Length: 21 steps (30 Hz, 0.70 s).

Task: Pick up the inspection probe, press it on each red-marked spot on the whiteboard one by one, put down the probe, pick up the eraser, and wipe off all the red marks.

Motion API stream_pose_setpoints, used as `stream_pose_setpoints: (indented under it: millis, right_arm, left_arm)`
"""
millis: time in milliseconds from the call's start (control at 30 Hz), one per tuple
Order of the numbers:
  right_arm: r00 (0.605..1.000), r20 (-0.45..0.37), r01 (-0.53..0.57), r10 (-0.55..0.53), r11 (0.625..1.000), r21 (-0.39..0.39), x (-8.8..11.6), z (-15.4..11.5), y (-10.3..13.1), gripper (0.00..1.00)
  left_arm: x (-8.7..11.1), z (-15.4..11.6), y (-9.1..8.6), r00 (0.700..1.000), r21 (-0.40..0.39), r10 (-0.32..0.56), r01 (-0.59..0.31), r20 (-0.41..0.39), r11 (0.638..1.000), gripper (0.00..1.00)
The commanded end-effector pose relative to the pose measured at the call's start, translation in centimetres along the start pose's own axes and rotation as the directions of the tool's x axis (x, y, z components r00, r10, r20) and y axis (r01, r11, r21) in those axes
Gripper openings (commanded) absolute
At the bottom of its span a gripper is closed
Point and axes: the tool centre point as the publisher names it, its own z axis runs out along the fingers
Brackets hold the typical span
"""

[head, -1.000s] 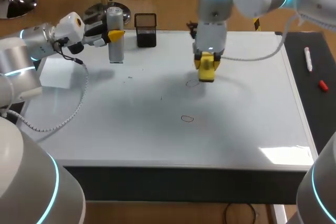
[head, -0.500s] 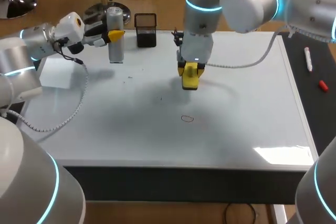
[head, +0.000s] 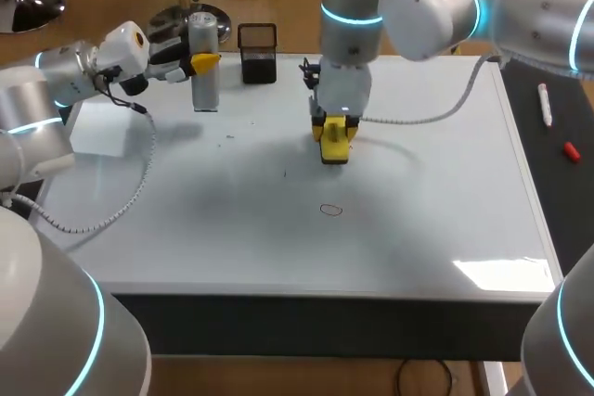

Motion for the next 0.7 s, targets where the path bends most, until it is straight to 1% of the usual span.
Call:
stream_pose_setpoints:
  millis: [33,333,433,700]
  right_arm:
    - [1.000,-0.016,0.009,-0.010,1.000,-0.015,-0.5,0.2,-0.7,0.00]
    - [0.999,-0.022,0.031,-0.032,0.998,-0.045,-1.1,1.6,-1.1,0.00]
    - [0.999,-0.025,0.036,-0.038,0.998,-0.057,-1.0,2.2,-1.2,0.00]
    - [0.999,-0.021,0.035,-0.036,0.997,-0.065,-0.6,2.7,-1.0,0.00]
  left_arm:
    - [0.1,0.1,-0.1,1.000,-0.001,0.002,-0.002,0.004,1.000,0.00]
    - [0.1,0.1,-0.1,1.000,-0.001,0.002,-0.002,0.004,1.000,0.00]
    - [0.1,0.1,-0.1,1.000,-0.001,0.002,-0.002,0.004,1.000,0.00]
    - [0.1,0.1,-0.1,1.000,-0.001,0.002,-0.002,0.004,1.000,0.00]
